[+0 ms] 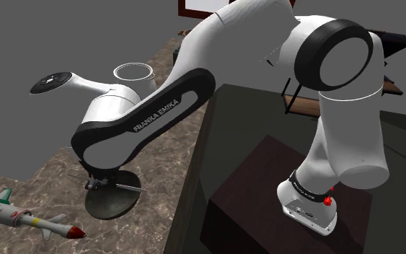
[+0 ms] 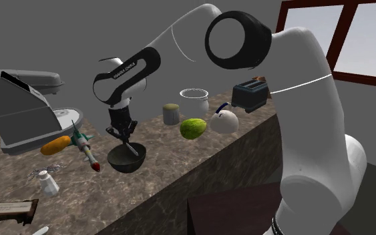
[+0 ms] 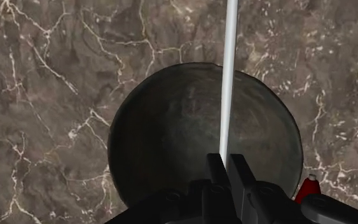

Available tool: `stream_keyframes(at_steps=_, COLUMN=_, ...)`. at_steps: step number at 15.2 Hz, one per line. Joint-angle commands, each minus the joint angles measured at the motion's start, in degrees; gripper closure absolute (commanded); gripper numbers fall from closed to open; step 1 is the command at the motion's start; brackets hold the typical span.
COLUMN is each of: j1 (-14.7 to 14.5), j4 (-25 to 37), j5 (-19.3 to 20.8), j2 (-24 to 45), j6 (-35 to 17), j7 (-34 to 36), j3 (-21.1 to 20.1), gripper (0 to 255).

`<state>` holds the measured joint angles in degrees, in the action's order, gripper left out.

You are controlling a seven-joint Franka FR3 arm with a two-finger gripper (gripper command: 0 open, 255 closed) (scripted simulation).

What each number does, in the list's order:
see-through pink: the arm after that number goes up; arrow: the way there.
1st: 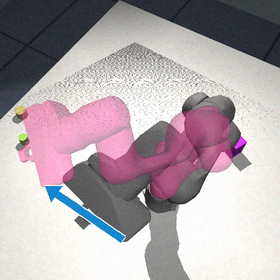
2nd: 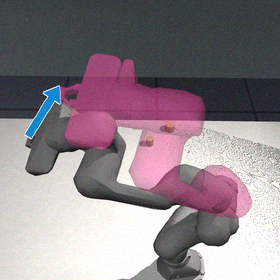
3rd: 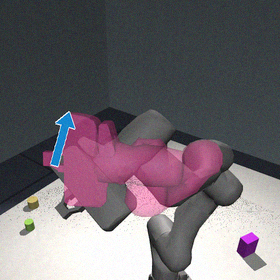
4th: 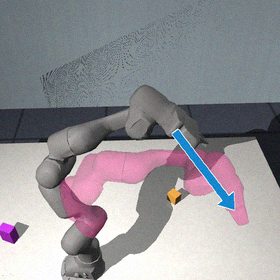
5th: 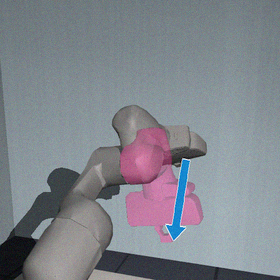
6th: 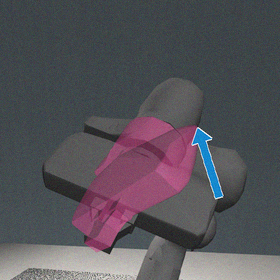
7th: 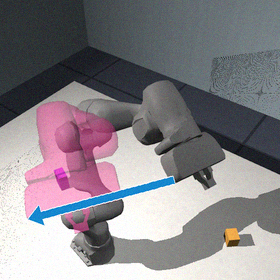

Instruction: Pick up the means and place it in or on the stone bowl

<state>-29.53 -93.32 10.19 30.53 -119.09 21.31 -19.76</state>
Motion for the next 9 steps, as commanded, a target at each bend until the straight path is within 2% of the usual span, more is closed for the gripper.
stream_keyframes(at_steps=1, j1=-0.04, j4=-0.31, j5=0.30, j2=0.85, j6=-1.15, j7=0.06, j3=0.21, gripper=255)
stream_keyframes(at_steps=9, j1=-0.43, j4=-1.49, j5=1.30, j2=3.54, j6=-4.92, j7=0.60, j3=0.86, gripper=255)
